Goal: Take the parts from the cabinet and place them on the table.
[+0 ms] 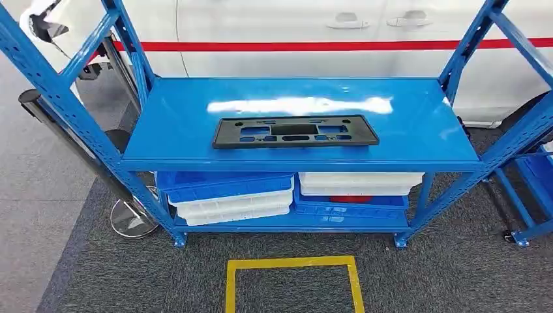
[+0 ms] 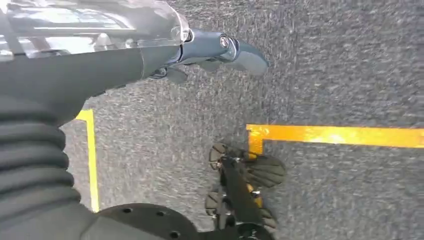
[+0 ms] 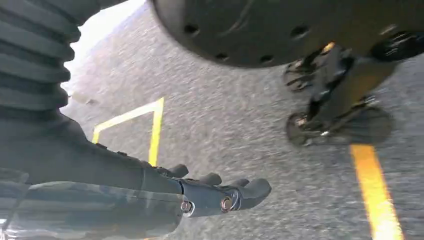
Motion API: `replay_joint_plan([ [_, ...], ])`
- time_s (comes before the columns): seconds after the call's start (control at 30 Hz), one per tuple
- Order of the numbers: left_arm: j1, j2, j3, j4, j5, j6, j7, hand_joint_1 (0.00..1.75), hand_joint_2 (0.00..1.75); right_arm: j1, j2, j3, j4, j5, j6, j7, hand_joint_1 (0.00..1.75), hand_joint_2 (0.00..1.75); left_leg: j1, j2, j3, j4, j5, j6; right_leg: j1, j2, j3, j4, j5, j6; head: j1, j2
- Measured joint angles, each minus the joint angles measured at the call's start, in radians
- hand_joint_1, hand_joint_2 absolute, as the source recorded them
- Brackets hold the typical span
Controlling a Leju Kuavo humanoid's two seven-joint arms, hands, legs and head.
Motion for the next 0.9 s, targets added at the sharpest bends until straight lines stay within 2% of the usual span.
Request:
replay_joint_plan([
  [0.13,-0.013,-0.002,-0.014,0.016,0.032,0.018,-0.021,0.0,0.0,-0.042,-0.034,0.041,0.007,-0.091,-0.018,-0.082,0.0,0.0,0.0,0.0,0.0,0.0,0.0,0.0,0.0,0.0,0.001,0.0,0.0,0.0,0.0,0.0],
  [0.17,-0.016,-0.003,-0.018,0.02,0.036,0.024,-0.027,0.0,0.0,-0.048,-0.044,0.033,0.0,-0.095,-0.023,-0.111,0.0,1.75,-0.001,0.0,0.001,0.0,0.0,0.001,-0.001,0.0,0.001,0.0,0.0,0.001,0.0,0.0],
  [0.27,-0.023,-0.006,-0.025,0.03,0.048,0.034,-0.038,0.0,0.0,-0.058,-0.067,-0.021,-0.04,-0.078,-0.022,-0.167,0.0,1.75,-0.001,0.0,0.002,0.0,0.0,0.001,-0.001,0.0,0.001,0.0,0.001,0.001,0.0,0.0],
  [0.37,-0.028,-0.007,-0.035,0.039,0.05,0.041,-0.049,0.0,0.0,-0.061,-0.087,-0.081,-0.105,-0.046,-0.011,-0.195,0.0,1.75,-0.001,0.0,0.001,0.0,0.0,0.001,-0.001,0.0,0.001,0.0,0.001,0.001,0.0,0.0],
  [0.9,-0.048,-0.019,-0.072,0.067,0.084,0.056,-0.096,0.0,0.0,-0.089,-0.208,-0.459,-0.558,0.071,0.048,-0.268,0.0,1.75,-0.002,0.0,0.002,0.001,0.001,0.002,-0.002,0.0,0.001,0.0,0.002,0.003,0.0,0.0],
])
